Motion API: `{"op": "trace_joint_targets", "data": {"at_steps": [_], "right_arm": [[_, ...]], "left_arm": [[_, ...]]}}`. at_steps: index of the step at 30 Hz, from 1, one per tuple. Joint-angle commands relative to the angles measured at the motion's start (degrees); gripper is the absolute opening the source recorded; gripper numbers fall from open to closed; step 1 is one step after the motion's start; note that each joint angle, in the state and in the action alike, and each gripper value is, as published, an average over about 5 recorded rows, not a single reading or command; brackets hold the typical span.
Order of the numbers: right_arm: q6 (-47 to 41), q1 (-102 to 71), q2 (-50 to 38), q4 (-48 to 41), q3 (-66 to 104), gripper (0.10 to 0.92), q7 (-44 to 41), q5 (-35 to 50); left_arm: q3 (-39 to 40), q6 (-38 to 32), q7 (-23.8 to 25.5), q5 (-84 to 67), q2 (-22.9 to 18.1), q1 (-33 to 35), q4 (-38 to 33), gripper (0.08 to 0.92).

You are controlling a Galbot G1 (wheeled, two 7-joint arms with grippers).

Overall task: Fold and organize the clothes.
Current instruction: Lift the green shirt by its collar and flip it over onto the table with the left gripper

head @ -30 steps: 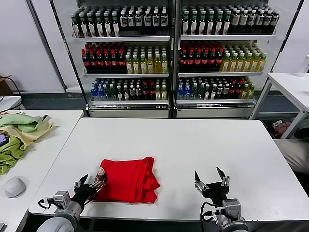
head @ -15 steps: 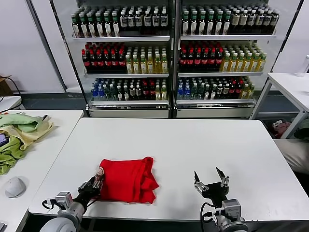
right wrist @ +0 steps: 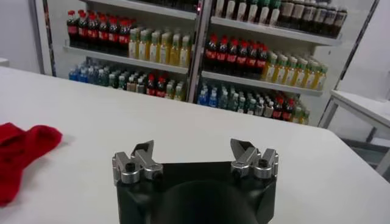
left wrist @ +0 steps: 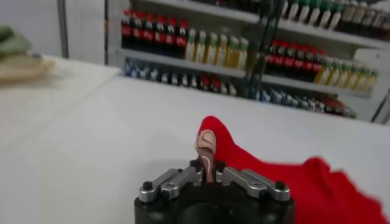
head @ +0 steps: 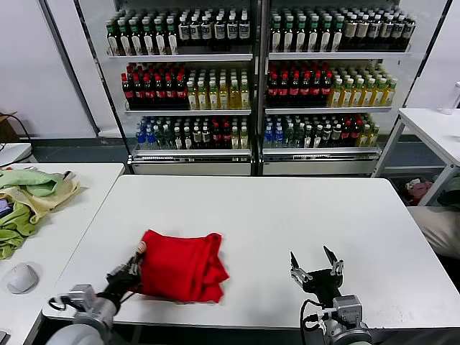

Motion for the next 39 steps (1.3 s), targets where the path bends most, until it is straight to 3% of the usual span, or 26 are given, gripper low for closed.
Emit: {"op": "trace_joint_targets", "data": {"at_steps": [1,5,7,13,18,24,30,35,39], "right_arm": [[0.0,0.38,-0.11,-0.24,-0.01,0.823,-0.04,0.04],[0.14,0.85,0.05,-0.23,0.11,0.823,-0.09,0.03],[0.16,1.08,0.32,-0.28,0.18,0.823,-0.08,0.02],[0.22,0.62,0.61,-0.41,0.98,0.823,-0.07,-0.05],[0.23,0.59,0.85,-1.02,0.56,0.823,-0.05,-0.28],[0.15,1.07,1.03,-1.4,-0.36,0.823,-0.07,-0.63],[-0.18,2.1,0.79,-1.61,-0.85,0.823,-0.06,-0.6],[-0.2,2.31,0.84,-1.69,-0.95,0.823,-0.12,-0.58],[-0.19,2.26,0.84,-1.29,-0.67,0.823,-0.14,-0.53]], "left_arm": [[-20.22,10.01,-8.98,-17.16,5.44,1.65,-15.82,0.147],[-21.12,10.03,-9.62,-18.26,7.52,0.91,-16.05,0.147],[-14.51,10.0,-10.23,-15.5,5.75,-0.1,-16.69,0.147],[20.71,9.12,-11.3,6.56,-8.34,-1.7,-17.31,0.147],[35.8,4.49,-11.28,18.2,-15.81,-3.92,-8.38,0.147],[38.28,-0.54,-15.19,20.39,-23.31,-9.96,-0.11,0.147],[38.08,-4.42,-20.11,26.34,-27.13,-13.6,5.99,0.147],[36.43,-6.81,-21.49,30.75,-27.57,-15.67,8.01,0.147],[33.17,-3.67,-18.62,34.03,-23.75,-16.14,3.43,0.147]]}}
